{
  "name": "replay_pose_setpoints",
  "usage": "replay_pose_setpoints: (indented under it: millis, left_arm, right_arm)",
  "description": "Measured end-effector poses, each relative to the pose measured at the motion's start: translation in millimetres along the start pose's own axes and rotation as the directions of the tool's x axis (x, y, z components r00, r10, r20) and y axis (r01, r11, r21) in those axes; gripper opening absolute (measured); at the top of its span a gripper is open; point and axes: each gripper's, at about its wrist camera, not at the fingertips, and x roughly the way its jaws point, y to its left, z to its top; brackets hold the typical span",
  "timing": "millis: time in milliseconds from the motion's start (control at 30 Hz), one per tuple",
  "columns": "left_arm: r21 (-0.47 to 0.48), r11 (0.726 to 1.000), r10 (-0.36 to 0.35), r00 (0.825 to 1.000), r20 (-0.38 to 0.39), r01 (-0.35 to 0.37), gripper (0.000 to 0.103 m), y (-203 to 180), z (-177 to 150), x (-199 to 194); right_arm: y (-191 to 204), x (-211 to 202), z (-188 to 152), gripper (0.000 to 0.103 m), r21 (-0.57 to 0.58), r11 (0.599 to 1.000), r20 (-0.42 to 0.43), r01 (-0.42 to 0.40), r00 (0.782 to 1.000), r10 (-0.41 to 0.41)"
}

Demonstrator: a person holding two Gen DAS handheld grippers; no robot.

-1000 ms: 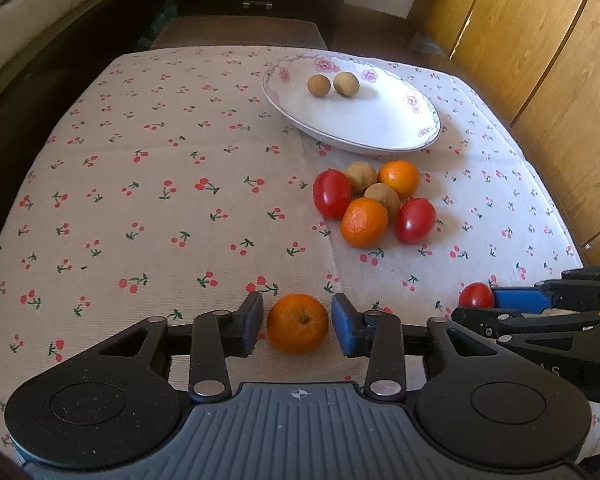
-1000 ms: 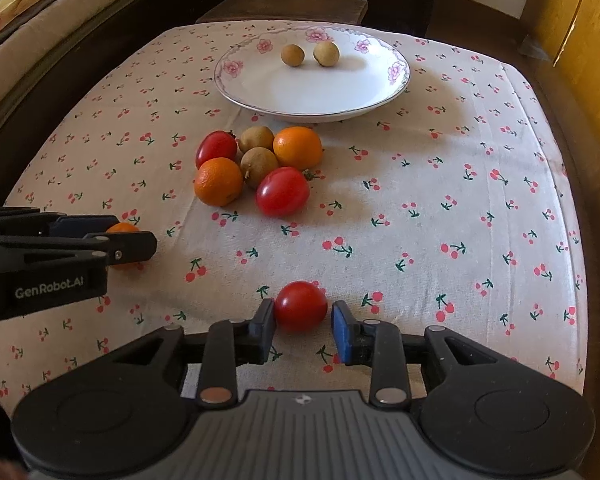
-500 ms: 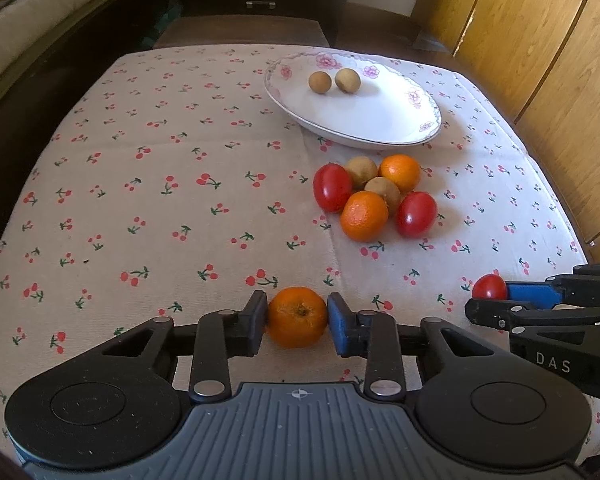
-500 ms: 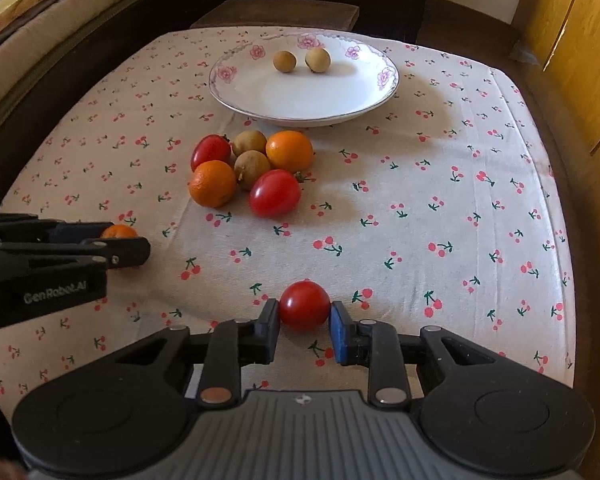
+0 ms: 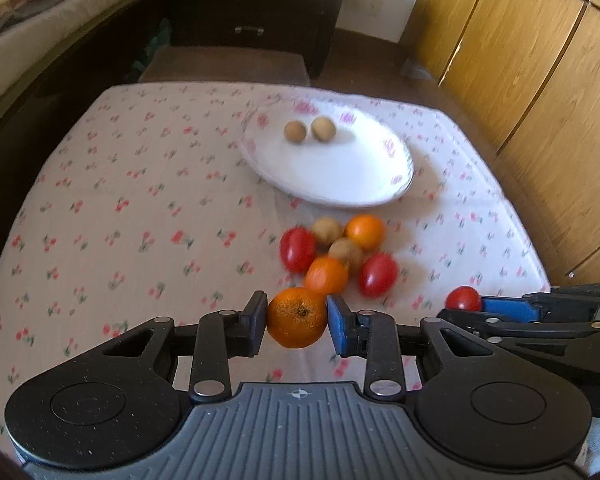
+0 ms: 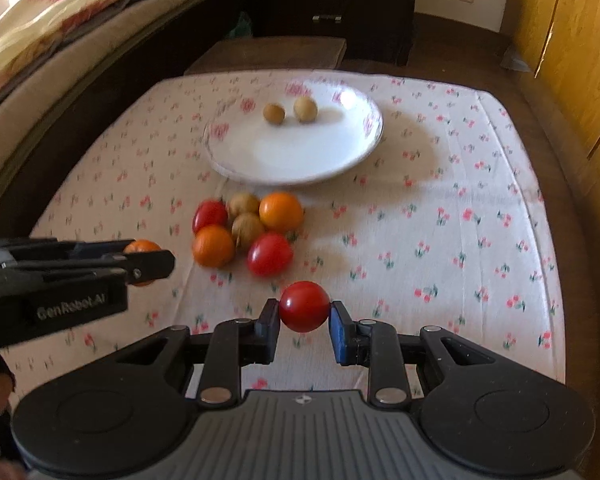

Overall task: Organize fruits
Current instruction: 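Carry the mandarin and tomato over the white bowl and open both tools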

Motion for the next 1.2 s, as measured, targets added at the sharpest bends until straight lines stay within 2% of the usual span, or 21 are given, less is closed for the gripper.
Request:
replay_pose_setpoints:
  millis: [267, 600, 833, 1200]
  left_arm:
    - [-0.021, 1.0, -0.018, 0.999, 0.042, 0.018, 0.041, -5, 38, 11]
    - [-0.055, 0.998, -0.004, 0.999, 0.042, 0.007, 0.041, 0, 72, 44]
    - [-0.075, 0.997, 0.008, 1.0, 0.019, -0.006, 0.04, 2, 83, 68]
    - [-0.082, 0.996, 0.031, 0.999, 0.015, -0.03, 0.04, 3, 88, 80]
  right_arm:
    - [-7, 10, 37, 0.028, 0.03, 0.999, 0.04, -0.012, 0.999, 0.011]
    - [-11, 41, 81, 0.028, 0.037, 0.999, 0.047, -0.017, 0.999, 0.015]
    - [-19, 62, 95, 0.028, 0.047, 0.999, 0.032, 0.002, 0.999, -0.004]
    - [-22, 75, 105, 0.028, 0.056, 0.998, 0.034, -0.005, 0.999, 0.003]
